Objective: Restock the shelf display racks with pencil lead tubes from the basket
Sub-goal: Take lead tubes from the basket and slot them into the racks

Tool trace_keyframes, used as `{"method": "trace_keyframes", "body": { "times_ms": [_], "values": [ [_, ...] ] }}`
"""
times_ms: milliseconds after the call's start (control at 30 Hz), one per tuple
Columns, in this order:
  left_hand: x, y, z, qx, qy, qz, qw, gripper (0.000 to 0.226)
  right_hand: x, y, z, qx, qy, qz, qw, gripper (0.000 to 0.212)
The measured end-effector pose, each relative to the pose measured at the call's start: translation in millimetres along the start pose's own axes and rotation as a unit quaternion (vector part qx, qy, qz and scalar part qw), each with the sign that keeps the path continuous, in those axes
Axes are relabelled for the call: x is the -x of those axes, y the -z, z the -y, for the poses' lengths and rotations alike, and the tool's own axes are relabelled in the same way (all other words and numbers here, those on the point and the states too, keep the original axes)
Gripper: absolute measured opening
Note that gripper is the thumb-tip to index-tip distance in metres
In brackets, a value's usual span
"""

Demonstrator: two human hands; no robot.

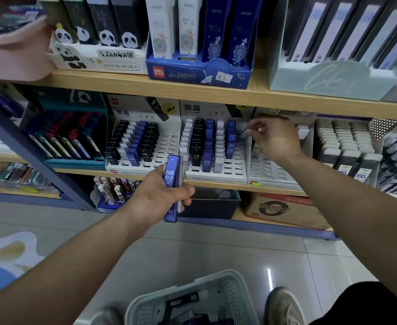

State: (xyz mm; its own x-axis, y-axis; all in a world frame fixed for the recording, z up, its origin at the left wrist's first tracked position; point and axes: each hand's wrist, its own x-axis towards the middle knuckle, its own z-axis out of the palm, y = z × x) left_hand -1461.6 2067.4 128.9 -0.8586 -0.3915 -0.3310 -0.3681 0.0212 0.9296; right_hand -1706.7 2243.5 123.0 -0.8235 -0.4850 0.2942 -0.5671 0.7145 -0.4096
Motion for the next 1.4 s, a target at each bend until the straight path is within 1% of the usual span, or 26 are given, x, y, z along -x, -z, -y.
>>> {"method": "trace_keyframes", "body": {
  "times_ms": [100, 233, 400, 500, 600, 700, 767, 833, 900, 933, 967, 1000, 1067, 1133, 1200, 1300, 1400],
  "values": [
    [1.5, 0.4, -0.7, 0.012, 0.001, 0.000, 1.000, 0.022, -2.6, -1.9, 1.0, 0.010, 0.012, -0.004, 1.000, 0.017],
    [3.4, 2.9, -0.7, 0.028, 0.004, -0.001, 1.000, 0.023, -8.0, -6.8, 2.8, 0.057, 0.049, -0.018, 0.997, 0.021],
    [5.4, 6.6, -0.6, 0.036, 0.004, -0.008, 0.999, 0.025, -13.9, -9.9, 5.8, 0.102, 0.046, -0.044, 0.993, 0.017],
    [7.8, 8.9, -0.9, 0.034, 0.002, -0.008, 0.999, 0.027, -14.1, -12.0, 6.2, 0.118, 0.050, -0.054, 0.990, 0.019],
    [9.1, 12.2, -0.6, 0.026, 0.001, -0.010, 1.000, 0.024, -8.1, -14.1, 7.4, 0.146, 0.070, -0.021, 0.986, 0.025],
    [9.5, 16.4, 0.3, 0.028, -0.003, -0.008, 1.000, 0.021, -6.3, -11.0, 9.5, 0.152, 0.053, 0.017, 0.987, 0.032],
    [9.7, 18.4, 0.1, 0.036, -0.006, -0.003, 0.999, 0.019, 0.9, -7.3, 15.7, 0.120, 0.044, 0.019, 0.992, 0.036],
    [11.1, 19.8, -1.1, 0.050, -0.006, 0.008, 0.999, 0.017, 16.4, -0.9, 25.5, 0.058, 0.046, 0.013, 0.997, 0.037],
    [14.2, 20.1, -3.7, 0.060, -0.012, 0.020, 0.998, 0.015, 37.8, 11.1, 45.7, -0.035, 0.051, 0.039, 0.997, 0.024],
    [15.7, 19.7, -4.8, 0.062, -0.014, 0.024, 0.998, 0.015, 49.6, 18.4, 59.6, -0.104, 0.045, 0.078, 0.991, 0.016],
    [17.8, 18.7, -6.3, 0.064, -0.016, 0.027, 0.997, 0.016, 61.5, 25.5, 74.9, -0.178, 0.035, 0.126, 0.975, 0.011],
    [18.8, 17.3, -7.0, 0.065, -0.017, 0.031, 0.997, 0.017, 72.2, 30.7, 90.2, -0.242, 0.027, 0.169, 0.955, 0.010],
    [21.7, 13.7, -9.6, 0.060, -0.027, 0.043, 0.997, 0.018, 88.1, 32.4, 112.5, -0.316, 0.011, 0.208, 0.926, 0.015],
    [24.8, 9.4, -12.2, 0.050, -0.041, 0.062, 0.996, 0.021, 96.6, 28.2, 124.9, -0.355, -0.019, 0.205, 0.912, 0.018],
    [28.9, 4.4, -14.9, 0.054, -0.048, 0.080, 0.994, 0.026, 99.4, 25.7, 127.8, -0.363, -0.042, 0.197, 0.909, 0.017],
    [34.5, -1.4, -18.0, 0.066, -0.049, 0.104, 0.991, 0.034, 101.5, 29.5, 125.0, -0.370, -0.045, 0.222, 0.901, 0.012],
    [36.2, -1.7, -17.5, 0.066, -0.047, 0.114, 0.990, 0.037, 104.0, 35.9, 121.1, -0.357, -0.039, 0.249, 0.900, 0.016]
  ]
}}
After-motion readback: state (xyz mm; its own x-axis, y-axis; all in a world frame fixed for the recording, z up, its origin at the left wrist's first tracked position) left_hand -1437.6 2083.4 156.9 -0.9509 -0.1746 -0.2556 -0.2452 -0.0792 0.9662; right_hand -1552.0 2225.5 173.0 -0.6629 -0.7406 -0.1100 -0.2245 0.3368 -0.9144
